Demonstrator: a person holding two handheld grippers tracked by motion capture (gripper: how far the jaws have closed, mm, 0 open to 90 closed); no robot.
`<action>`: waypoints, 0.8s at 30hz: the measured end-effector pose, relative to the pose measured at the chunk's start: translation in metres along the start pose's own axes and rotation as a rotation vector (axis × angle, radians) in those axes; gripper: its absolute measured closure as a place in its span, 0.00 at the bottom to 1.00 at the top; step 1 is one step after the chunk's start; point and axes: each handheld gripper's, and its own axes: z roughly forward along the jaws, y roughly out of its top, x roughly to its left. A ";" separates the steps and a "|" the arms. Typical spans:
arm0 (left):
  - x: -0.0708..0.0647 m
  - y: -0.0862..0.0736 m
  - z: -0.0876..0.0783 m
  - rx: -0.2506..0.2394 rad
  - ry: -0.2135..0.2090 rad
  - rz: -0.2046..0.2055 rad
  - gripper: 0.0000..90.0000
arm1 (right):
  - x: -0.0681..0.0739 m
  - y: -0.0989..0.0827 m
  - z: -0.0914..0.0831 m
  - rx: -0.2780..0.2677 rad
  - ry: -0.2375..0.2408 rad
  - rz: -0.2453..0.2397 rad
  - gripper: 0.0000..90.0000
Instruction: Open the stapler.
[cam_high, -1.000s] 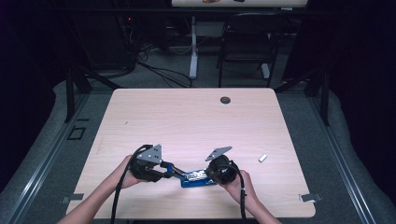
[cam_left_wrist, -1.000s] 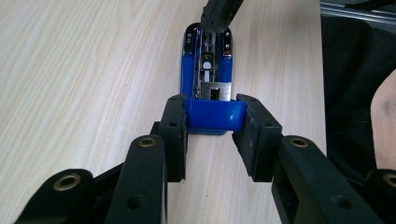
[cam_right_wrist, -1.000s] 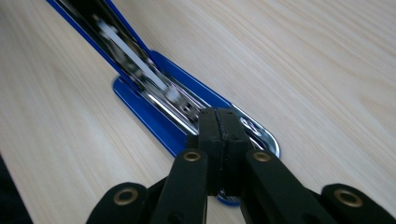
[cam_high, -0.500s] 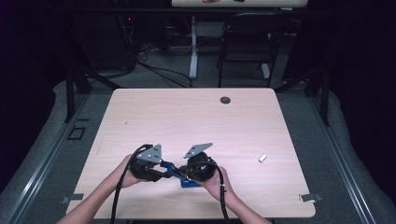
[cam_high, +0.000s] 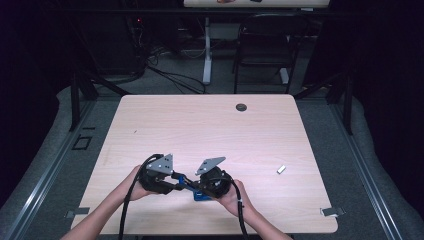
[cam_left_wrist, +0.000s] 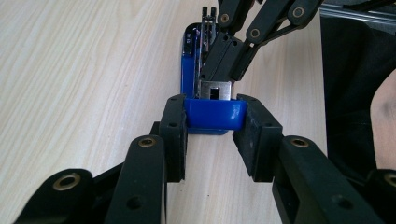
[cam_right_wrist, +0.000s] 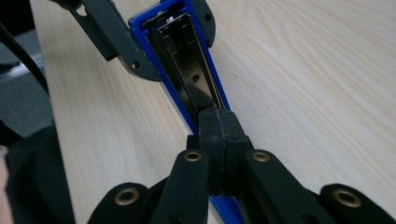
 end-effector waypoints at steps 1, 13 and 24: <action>0.000 0.000 0.000 0.005 0.007 0.004 0.73 | -0.001 0.000 0.000 0.012 -0.001 -0.002 1.00; 0.000 0.009 0.002 0.001 0.042 0.002 0.70 | -0.004 -0.003 0.003 0.011 0.000 0.008 1.00; 0.002 0.014 0.002 -0.004 0.047 0.036 0.66 | -0.002 -0.003 0.005 0.027 0.008 -0.019 1.00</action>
